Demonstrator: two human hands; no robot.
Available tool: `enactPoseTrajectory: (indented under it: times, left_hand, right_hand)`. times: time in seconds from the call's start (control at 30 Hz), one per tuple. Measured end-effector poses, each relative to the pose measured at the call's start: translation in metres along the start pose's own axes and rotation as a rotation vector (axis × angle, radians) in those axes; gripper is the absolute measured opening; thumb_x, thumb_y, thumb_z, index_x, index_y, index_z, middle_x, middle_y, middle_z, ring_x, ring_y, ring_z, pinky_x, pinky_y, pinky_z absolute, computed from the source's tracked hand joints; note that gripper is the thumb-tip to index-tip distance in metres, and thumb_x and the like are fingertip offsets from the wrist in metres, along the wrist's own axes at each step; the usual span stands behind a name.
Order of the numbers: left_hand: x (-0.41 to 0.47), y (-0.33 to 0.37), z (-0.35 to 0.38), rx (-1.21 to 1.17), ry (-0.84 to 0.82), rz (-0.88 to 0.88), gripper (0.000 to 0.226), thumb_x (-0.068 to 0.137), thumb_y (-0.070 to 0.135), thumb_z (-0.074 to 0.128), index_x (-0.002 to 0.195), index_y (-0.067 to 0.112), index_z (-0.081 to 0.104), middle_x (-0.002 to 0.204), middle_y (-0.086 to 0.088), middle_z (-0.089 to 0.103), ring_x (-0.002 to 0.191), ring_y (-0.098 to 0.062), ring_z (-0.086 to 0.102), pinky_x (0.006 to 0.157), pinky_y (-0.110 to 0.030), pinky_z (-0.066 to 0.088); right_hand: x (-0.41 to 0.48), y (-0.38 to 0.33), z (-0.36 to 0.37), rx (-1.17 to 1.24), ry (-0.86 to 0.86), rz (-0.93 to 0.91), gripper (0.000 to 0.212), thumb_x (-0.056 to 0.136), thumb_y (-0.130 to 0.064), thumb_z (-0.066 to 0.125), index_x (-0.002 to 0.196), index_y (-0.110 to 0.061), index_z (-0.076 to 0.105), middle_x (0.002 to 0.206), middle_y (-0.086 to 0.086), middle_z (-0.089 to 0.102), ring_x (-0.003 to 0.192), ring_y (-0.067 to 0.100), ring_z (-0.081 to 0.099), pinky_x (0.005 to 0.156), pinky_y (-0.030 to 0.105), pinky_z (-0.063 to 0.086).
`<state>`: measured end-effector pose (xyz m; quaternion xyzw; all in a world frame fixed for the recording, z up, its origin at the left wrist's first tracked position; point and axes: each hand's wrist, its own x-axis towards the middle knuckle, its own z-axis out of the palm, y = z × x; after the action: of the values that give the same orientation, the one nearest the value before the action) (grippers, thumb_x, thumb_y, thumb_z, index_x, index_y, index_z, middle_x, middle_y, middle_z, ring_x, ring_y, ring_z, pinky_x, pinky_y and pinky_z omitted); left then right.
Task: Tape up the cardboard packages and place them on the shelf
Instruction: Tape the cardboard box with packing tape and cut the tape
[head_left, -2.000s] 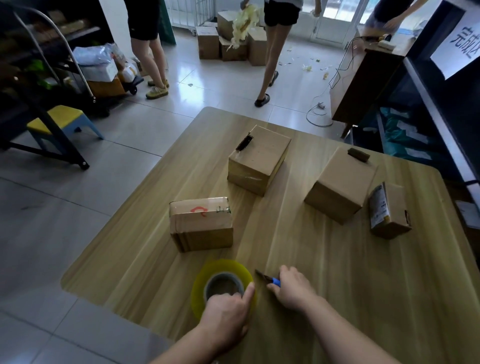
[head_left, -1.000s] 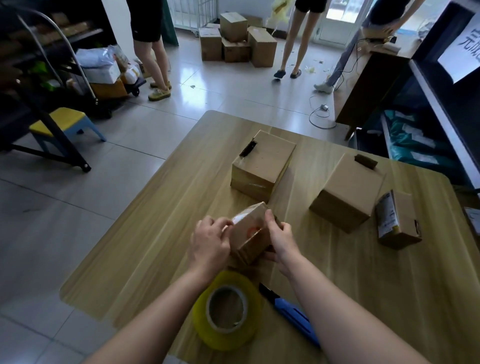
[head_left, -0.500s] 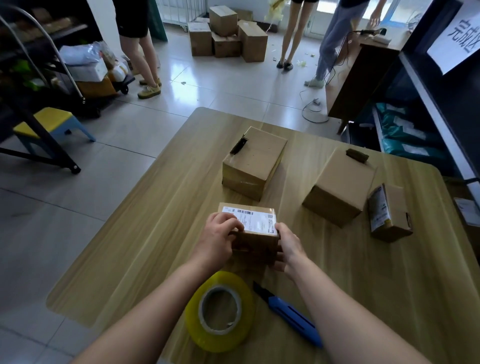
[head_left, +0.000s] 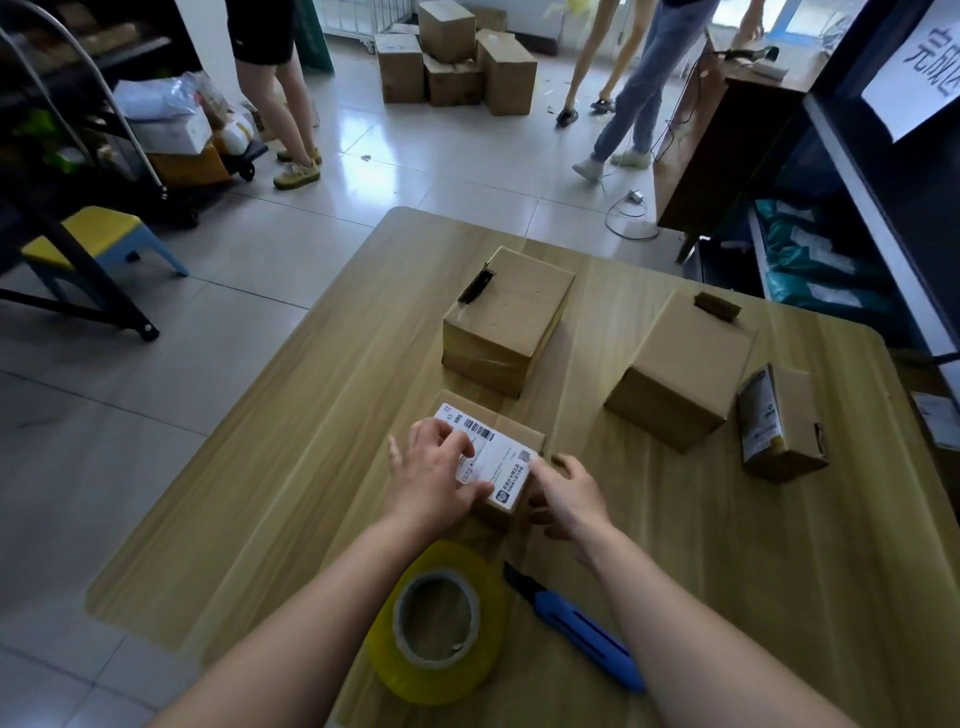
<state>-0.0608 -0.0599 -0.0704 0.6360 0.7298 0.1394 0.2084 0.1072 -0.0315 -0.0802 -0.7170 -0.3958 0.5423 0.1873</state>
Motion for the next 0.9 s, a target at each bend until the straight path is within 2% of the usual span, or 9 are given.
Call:
enactPoseTrajectory:
  times: [0.07,0.17,0.3,0.43,0.5,0.57,0.67,0.77,0.9]
  left_hand:
    - [0.004,0.003,-0.002,0.01,-0.028,0.033,0.043,0.079,0.045,0.071,0.117,0.029,0.058,0.132,0.004,0.039,0.134,-0.015,0.028,0.116,-0.057,-0.006]
    - [0.01,0.005,-0.008,0.036,-0.122,0.113,0.032,0.083,0.04,0.069,0.114,0.036,0.062,0.144,0.008,0.034,0.143,-0.012,0.021,0.11,-0.059,-0.021]
    - [0.018,0.006,-0.007,0.113,-0.162,0.088,0.034,0.089,0.031,0.062,0.118,0.049,0.059,0.162,0.008,-0.001,0.146,-0.02,-0.019,0.103,-0.057,-0.028]
    - [0.016,0.004,-0.003,-0.074,-0.141,-0.003,0.047,0.094,0.012,0.053,0.13,0.041,0.055,0.162,0.005,-0.003,0.148,-0.021,-0.013,0.113,-0.049,-0.017]
    - [0.013,0.008,0.0,-0.182,-0.102,-0.013,0.053,0.093,0.004,0.049,0.14,0.027,0.047,0.162,-0.002,0.005,0.149,-0.02,-0.004,0.12,-0.04,0.0]
    - [0.01,0.015,0.006,-0.161,-0.048,-0.042,0.054,0.095,0.007,0.045,0.146,0.021,0.037,0.162,-0.005,0.006,0.149,-0.021,-0.002,0.119,-0.037,0.003]
    - [0.009,0.026,0.016,0.091,-0.048,-0.024,0.057,0.1,0.027,0.035,0.153,0.021,0.015,0.162,-0.006,-0.011,0.148,-0.022,-0.015,0.118,-0.045,-0.007]
    - [0.015,0.029,0.028,0.245,-0.074,-0.012,0.057,0.101,0.041,0.008,0.152,0.022,-0.01,0.158,-0.002,-0.024,0.142,-0.018,-0.029,0.116,-0.049,-0.016]
    - [0.018,0.024,0.042,0.29,-0.056,-0.01,0.07,0.075,0.046,-0.026,0.141,0.024,-0.023,0.15,0.002,-0.033,0.135,-0.014,-0.036,0.114,-0.05,-0.021]
  right_hand:
    - [0.0,-0.004,-0.003,-0.065,-0.019,-0.13,0.067,0.094,-0.034,0.062,0.153,-0.032,0.029,0.149,0.008,0.041,0.128,0.027,0.049,0.1,0.042,0.049]
    - [0.003,-0.012,-0.006,-0.067,-0.114,-0.238,0.065,0.094,-0.011,0.06,0.151,-0.028,0.034,0.145,0.006,0.045,0.109,0.013,0.057,0.077,0.02,0.052]
    - [0.007,-0.014,-0.009,-0.246,0.083,-0.269,0.028,0.089,-0.025,0.066,0.115,-0.015,0.062,0.114,0.005,0.064,0.103,0.019,0.059,0.089,0.038,0.053]
    - [0.005,-0.011,-0.009,-0.379,0.11,-0.258,0.018,0.084,-0.032,0.066,0.092,-0.016,0.06,0.092,0.0,0.063,0.091,0.02,0.06,0.08,0.039,0.055]
    - [0.006,-0.011,-0.004,-0.409,0.126,-0.259,0.022,0.083,-0.034,0.064,0.094,-0.016,0.057,0.095,0.0,0.062,0.09,0.02,0.059,0.076,0.036,0.052]
    - [0.009,-0.014,0.005,-0.385,0.152,-0.279,0.026,0.088,-0.035,0.06,0.101,-0.014,0.053,0.107,0.005,0.06,0.094,0.022,0.056,0.076,0.033,0.046]
    - [0.014,-0.021,0.019,-0.368,0.178,-0.312,0.037,0.098,-0.037,0.05,0.125,-0.012,0.049,0.131,0.013,0.049,0.118,0.028,0.05,0.094,0.036,0.04]
    - [0.022,-0.021,0.031,-0.377,0.17,-0.354,0.049,0.103,-0.037,0.039,0.147,-0.014,0.035,0.149,0.013,0.036,0.135,0.03,0.037,0.109,0.039,0.031]
    - [0.029,-0.013,0.035,-0.437,0.156,-0.385,0.057,0.104,-0.043,0.028,0.154,-0.017,0.021,0.153,0.011,0.037,0.138,0.03,0.038,0.109,0.04,0.031]
